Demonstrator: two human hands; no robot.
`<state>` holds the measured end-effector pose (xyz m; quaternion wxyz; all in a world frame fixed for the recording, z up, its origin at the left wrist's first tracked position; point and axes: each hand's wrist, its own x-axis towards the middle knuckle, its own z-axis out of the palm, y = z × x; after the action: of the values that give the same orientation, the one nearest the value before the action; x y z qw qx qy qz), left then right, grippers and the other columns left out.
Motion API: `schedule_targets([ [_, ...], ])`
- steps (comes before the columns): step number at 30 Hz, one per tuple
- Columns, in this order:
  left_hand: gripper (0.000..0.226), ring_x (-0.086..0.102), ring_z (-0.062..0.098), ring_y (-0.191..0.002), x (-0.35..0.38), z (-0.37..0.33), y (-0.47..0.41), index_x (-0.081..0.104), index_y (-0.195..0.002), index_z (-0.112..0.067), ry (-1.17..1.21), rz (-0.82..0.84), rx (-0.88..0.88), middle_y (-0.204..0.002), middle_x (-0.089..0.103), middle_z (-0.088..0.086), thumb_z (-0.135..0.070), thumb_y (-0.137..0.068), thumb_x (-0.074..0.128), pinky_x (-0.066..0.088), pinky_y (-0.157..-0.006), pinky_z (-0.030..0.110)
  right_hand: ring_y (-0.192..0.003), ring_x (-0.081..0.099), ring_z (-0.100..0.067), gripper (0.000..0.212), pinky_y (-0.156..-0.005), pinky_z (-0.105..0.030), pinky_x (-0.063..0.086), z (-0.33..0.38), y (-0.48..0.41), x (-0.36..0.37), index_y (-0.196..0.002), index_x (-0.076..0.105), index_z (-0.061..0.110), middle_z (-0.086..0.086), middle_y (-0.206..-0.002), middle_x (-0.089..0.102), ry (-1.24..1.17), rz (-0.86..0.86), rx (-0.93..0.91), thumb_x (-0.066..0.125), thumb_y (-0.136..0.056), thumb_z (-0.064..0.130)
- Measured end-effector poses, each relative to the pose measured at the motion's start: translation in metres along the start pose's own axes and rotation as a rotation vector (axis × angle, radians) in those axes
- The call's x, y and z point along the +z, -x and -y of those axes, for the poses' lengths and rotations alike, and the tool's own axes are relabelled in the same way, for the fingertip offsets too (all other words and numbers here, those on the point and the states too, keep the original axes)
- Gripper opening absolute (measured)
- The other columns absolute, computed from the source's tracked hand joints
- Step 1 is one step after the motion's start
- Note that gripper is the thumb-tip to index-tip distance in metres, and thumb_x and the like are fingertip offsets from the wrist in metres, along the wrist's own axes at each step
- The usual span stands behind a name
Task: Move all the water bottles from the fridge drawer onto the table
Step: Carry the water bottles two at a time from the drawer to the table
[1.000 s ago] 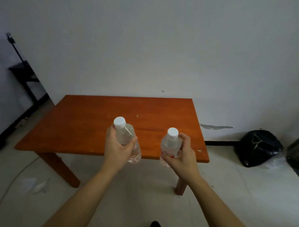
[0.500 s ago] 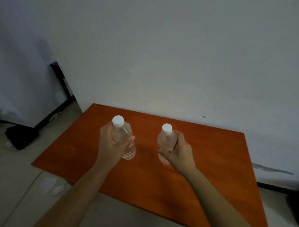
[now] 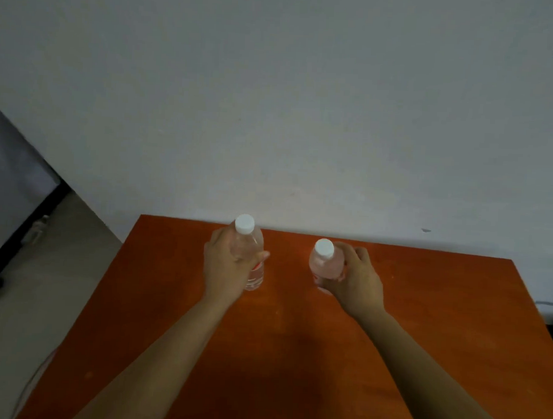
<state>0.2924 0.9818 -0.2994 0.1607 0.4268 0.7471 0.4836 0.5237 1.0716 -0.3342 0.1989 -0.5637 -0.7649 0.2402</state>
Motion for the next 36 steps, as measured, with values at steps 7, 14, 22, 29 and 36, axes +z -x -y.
schedule_targets([
  [7, 0.061, 0.059, 0.016, -0.108, 0.014, 0.057, -0.101, 0.062, -0.123, -0.024, 0.002, 0.080, -0.012, -0.115, 0.059, -0.015, -0.030, -0.069, 0.088, 0.045, -0.087, 0.031, -0.112, 0.058, -0.025, 0.081, -0.082, -0.030, 0.042, 0.032, -0.084, 0.062, -0.133, 0.055, 0.015, -0.005, -0.128, 0.060, -0.156, -0.027, 0.137, 0.093, -0.064, 0.029],
  [14, 0.061, 0.059, 0.016, -0.115, 0.048, 0.092, -0.152, 0.060, -0.129, -0.023, 0.013, 0.168, -0.038, -0.125, 0.062, -0.009, -0.026, -0.074, 0.086, 0.048, -0.093, 0.032, -0.115, 0.057, -0.024, 0.078, -0.084, -0.029, 0.043, 0.056, -0.147, 0.115, -0.136, 0.050, 0.017, -0.005, -0.131, 0.057, -0.178, 0.052, 0.190, 0.090, -0.069, 0.019],
  [22, 0.056, 0.053, 0.008, -0.119, 0.070, 0.102, -0.177, 0.055, -0.134, -0.024, -0.011, 0.310, 0.045, -0.134, 0.061, -0.005, -0.029, -0.083, 0.079, 0.036, -0.087, 0.009, -0.127, 0.053, -0.027, 0.081, -0.104, -0.041, 0.047, 0.070, -0.177, 0.126, -0.145, 0.042, 0.016, -0.006, -0.142, 0.054, -0.167, 0.093, 0.142, 0.086, -0.076, 0.020],
  [29, 0.061, 0.049, 0.020, -0.132, 0.069, 0.103, -0.177, 0.044, -0.144, -0.026, -0.029, 0.382, 0.050, -0.145, 0.052, -0.002, -0.034, -0.090, 0.071, 0.049, -0.103, 0.048, -0.134, 0.048, -0.028, 0.087, -0.106, -0.046, 0.047, 0.065, -0.168, 0.132, -0.155, 0.025, 0.022, -0.006, -0.151, 0.046, -0.184, 0.090, 0.133, 0.076, -0.085, 0.012],
  [36, 0.071, 0.021, 0.025, -0.150, 0.043, 0.055, -0.167, 0.022, -0.157, -0.020, -0.286, 0.289, 0.205, -0.164, 0.023, 0.005, -0.059, -0.098, 0.030, 0.023, -0.119, 0.044, -0.147, 0.029, -0.030, 0.070, -0.112, -0.045, 0.037, 0.061, -0.135, 0.090, -0.159, 0.012, 0.018, -0.009, -0.165, 0.016, -0.034, -0.047, 0.027, 0.053, -0.102, 0.023],
])
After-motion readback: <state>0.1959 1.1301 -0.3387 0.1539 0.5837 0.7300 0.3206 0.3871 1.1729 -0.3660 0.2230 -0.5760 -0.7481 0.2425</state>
